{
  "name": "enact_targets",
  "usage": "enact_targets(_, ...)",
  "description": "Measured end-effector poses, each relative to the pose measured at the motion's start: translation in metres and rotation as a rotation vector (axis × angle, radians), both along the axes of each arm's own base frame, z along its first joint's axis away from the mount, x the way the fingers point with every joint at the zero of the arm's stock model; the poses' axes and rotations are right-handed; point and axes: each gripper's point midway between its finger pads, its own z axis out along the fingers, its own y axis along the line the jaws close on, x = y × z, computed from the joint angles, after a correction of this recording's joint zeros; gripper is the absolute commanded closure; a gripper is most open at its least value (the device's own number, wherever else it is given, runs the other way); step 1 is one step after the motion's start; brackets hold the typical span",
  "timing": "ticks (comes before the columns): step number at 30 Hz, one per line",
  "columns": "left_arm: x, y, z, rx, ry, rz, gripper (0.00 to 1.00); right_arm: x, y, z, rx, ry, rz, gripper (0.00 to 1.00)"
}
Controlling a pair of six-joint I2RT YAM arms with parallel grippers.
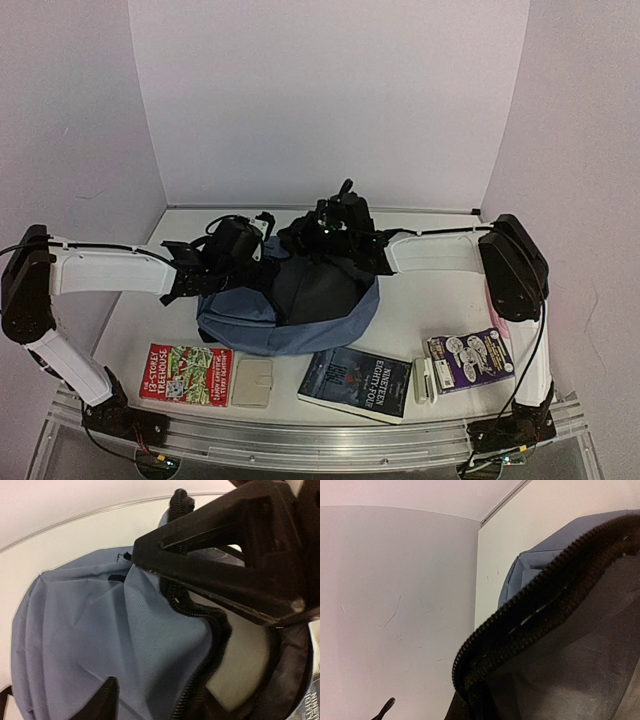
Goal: Pack the student bag
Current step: Adjust the student bag at the center of the board.
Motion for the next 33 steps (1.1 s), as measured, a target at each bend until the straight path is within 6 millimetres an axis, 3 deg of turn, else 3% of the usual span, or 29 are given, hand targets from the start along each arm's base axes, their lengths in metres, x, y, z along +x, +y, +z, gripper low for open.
enact_targets(4, 0.005, 0.005, 0.002, -0.047, 0.010, 0.065, 0.93, 0.003, -0.002, -0.001, -0.005, -0.009, -0.020, 0.79)
enact_targets(6, 0.010, 0.013, 0.000, -0.091, 0.040, 0.113, 1.00, 0.005, -0.005, -0.003, -0.028, -0.026, -0.033, 0.71)
enact_targets(9, 0.018, 0.036, -0.011, -0.171, 0.102, 0.213, 1.00, 0.005, -0.018, -0.009, -0.105, -0.051, -0.061, 0.54)
enact_targets(13, 0.017, 0.072, -0.036, -0.258, 0.200, 0.342, 1.00, 0.001, -0.044, -0.005, -0.228, -0.098, -0.113, 0.41)
enact_targets(17, 0.017, 0.093, -0.057, -0.332, 0.292, 0.426, 1.00, -0.004, -0.074, 0.015, -0.331, -0.167, -0.169, 0.31)
enact_targets(21, 0.014, 0.102, -0.076, -0.377, 0.381, 0.473, 1.00, -0.016, -0.107, 0.020, -0.444, -0.197, -0.206, 0.22)
enact_targets(27, 0.013, 0.106, -0.093, -0.381, 0.443, 0.497, 0.92, -0.038, -0.159, -0.016, -0.671, -0.167, -0.235, 0.15)
enact_targets(33, 0.012, 0.111, -0.102, -0.338, 0.479, 0.518, 0.87, -0.050, -0.198, -0.065, -0.846, -0.069, -0.240, 0.20)
